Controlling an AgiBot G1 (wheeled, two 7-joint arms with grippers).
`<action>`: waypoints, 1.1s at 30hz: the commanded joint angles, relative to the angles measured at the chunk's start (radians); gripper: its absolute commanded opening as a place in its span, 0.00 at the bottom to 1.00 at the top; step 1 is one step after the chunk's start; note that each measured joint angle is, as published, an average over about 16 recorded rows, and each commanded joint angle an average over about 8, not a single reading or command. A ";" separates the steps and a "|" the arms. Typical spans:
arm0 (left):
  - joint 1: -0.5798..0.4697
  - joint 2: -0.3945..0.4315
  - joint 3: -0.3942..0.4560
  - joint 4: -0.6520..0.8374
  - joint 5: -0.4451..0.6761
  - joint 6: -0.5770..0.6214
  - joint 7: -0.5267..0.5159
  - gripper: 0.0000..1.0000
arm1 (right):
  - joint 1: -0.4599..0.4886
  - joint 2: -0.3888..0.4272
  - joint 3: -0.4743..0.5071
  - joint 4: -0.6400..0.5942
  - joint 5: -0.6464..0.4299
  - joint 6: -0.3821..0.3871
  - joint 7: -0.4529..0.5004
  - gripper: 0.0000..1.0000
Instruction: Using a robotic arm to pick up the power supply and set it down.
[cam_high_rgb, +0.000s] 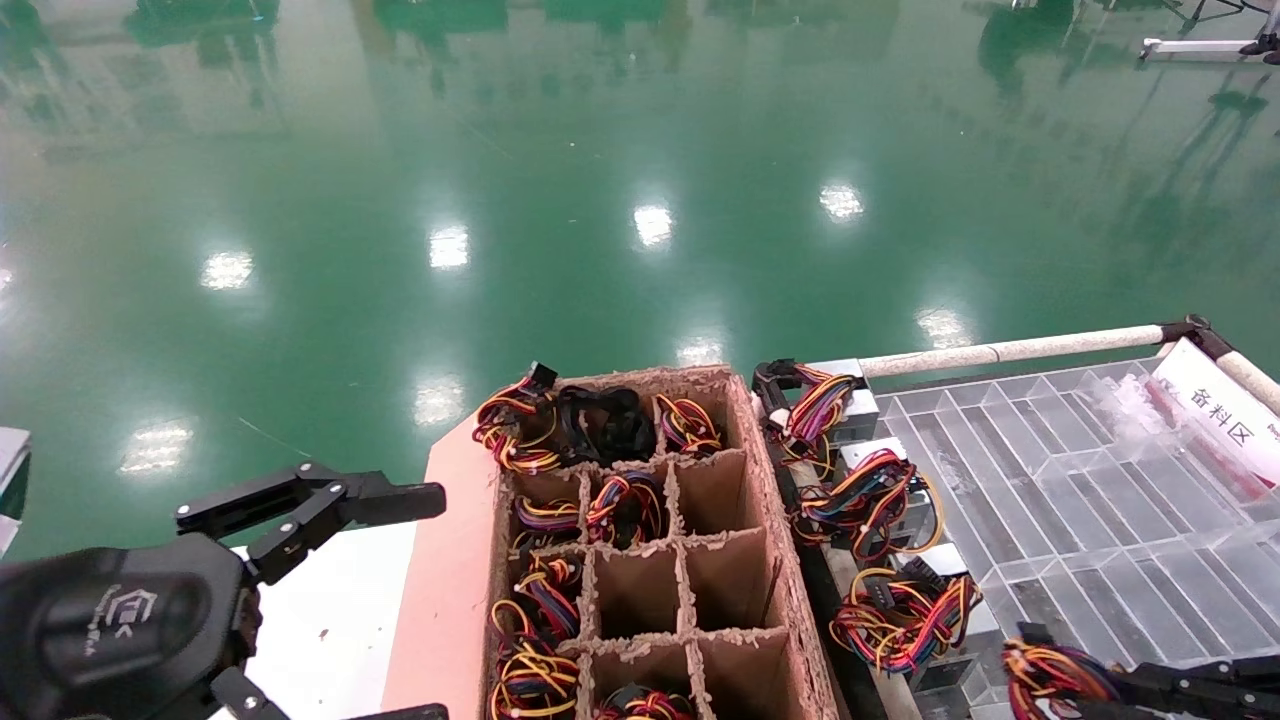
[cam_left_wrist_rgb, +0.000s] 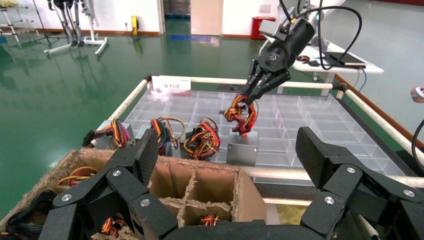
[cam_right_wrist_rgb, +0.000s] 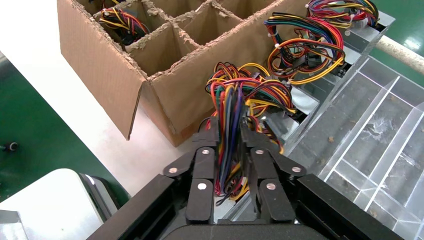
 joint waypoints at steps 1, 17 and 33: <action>0.000 0.000 0.000 0.000 0.000 0.000 0.000 1.00 | 0.001 0.000 0.001 0.000 -0.001 -0.001 0.001 1.00; 0.000 0.000 0.000 0.000 0.000 0.000 0.000 1.00 | 0.003 -0.016 0.020 -0.002 -0.014 -0.015 0.009 1.00; 0.000 0.000 0.000 0.000 0.000 0.000 0.000 1.00 | -0.031 -0.179 0.198 -0.017 -0.060 -0.122 0.065 1.00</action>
